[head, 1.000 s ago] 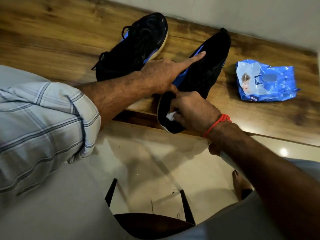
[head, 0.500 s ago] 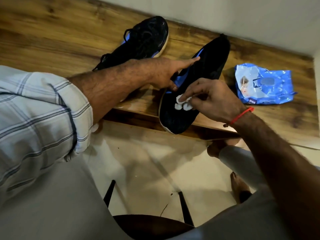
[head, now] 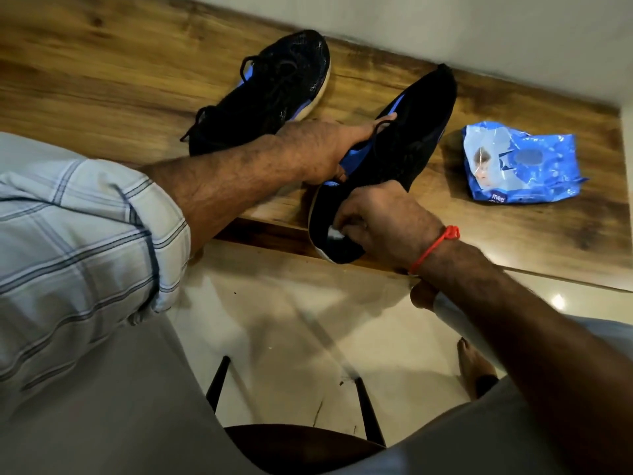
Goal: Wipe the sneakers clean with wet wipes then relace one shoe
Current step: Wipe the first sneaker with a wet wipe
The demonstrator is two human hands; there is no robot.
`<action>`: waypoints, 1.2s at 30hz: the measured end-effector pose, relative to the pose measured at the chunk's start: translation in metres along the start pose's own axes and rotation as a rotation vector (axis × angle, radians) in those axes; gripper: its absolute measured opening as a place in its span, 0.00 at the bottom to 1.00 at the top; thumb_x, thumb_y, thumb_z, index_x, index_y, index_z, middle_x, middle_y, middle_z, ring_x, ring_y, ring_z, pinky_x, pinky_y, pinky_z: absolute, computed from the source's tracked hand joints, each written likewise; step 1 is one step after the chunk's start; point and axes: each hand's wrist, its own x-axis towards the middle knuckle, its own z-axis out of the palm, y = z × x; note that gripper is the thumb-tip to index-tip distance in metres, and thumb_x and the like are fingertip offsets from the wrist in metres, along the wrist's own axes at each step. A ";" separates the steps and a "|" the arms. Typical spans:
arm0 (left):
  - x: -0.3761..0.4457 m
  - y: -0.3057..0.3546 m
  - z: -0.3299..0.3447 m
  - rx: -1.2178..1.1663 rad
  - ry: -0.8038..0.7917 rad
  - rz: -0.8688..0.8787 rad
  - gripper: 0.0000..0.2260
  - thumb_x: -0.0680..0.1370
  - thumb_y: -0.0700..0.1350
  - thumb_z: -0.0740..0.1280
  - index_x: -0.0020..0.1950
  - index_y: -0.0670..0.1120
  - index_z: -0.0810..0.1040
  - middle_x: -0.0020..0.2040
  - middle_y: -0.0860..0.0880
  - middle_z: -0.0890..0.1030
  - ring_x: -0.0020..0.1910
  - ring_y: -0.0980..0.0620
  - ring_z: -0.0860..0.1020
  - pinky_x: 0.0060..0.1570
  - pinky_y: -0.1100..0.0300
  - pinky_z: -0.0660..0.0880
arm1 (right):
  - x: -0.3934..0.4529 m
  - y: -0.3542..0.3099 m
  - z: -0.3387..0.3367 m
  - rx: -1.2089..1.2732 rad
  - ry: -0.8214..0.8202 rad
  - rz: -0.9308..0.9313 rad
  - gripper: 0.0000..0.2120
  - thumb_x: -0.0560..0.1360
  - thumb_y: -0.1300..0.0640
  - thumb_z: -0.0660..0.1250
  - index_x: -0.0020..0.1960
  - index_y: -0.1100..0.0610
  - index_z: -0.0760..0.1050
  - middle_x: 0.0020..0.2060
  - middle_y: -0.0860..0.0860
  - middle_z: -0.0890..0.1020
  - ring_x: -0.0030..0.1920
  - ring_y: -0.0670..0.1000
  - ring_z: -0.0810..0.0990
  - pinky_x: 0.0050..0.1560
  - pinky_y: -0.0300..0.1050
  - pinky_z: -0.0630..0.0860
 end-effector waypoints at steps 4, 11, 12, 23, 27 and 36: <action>0.002 -0.005 0.002 0.011 0.004 0.001 0.34 0.76 0.52 0.73 0.78 0.54 0.61 0.62 0.43 0.80 0.55 0.41 0.80 0.53 0.45 0.77 | -0.007 -0.014 -0.001 0.060 -0.120 -0.068 0.08 0.73 0.61 0.70 0.50 0.54 0.85 0.46 0.48 0.85 0.48 0.47 0.82 0.51 0.40 0.75; 0.006 -0.003 0.005 0.077 0.019 0.022 0.32 0.75 0.45 0.73 0.76 0.53 0.65 0.56 0.43 0.82 0.49 0.41 0.81 0.48 0.46 0.78 | 0.007 0.009 0.009 -0.010 0.091 -0.035 0.04 0.69 0.61 0.71 0.43 0.60 0.83 0.40 0.56 0.83 0.42 0.58 0.83 0.46 0.52 0.79; 0.005 -0.003 0.005 0.078 0.019 0.015 0.32 0.75 0.46 0.73 0.77 0.54 0.64 0.57 0.44 0.82 0.50 0.41 0.81 0.49 0.46 0.78 | 0.007 0.007 0.008 0.009 0.073 -0.063 0.05 0.69 0.60 0.71 0.43 0.59 0.83 0.40 0.55 0.84 0.42 0.57 0.83 0.46 0.51 0.79; 0.001 -0.003 0.001 0.027 0.015 0.035 0.29 0.76 0.46 0.73 0.76 0.50 0.67 0.61 0.42 0.80 0.57 0.39 0.80 0.55 0.42 0.77 | 0.010 0.005 0.011 0.025 0.143 -0.136 0.06 0.69 0.61 0.70 0.45 0.59 0.84 0.41 0.54 0.83 0.44 0.55 0.83 0.49 0.45 0.77; -0.001 0.001 0.000 0.027 0.016 0.032 0.31 0.76 0.48 0.73 0.77 0.51 0.65 0.62 0.42 0.80 0.58 0.38 0.79 0.55 0.42 0.77 | 0.011 0.000 0.005 0.025 -0.011 -0.179 0.07 0.70 0.60 0.69 0.46 0.57 0.85 0.42 0.53 0.84 0.44 0.54 0.83 0.48 0.44 0.78; -0.008 0.019 -0.012 0.168 -0.002 -0.026 0.36 0.78 0.53 0.71 0.78 0.66 0.52 0.66 0.47 0.75 0.66 0.43 0.74 0.49 0.43 0.74 | 0.013 -0.002 0.013 0.065 0.061 -0.160 0.08 0.70 0.58 0.66 0.43 0.59 0.83 0.40 0.55 0.82 0.41 0.56 0.82 0.45 0.45 0.76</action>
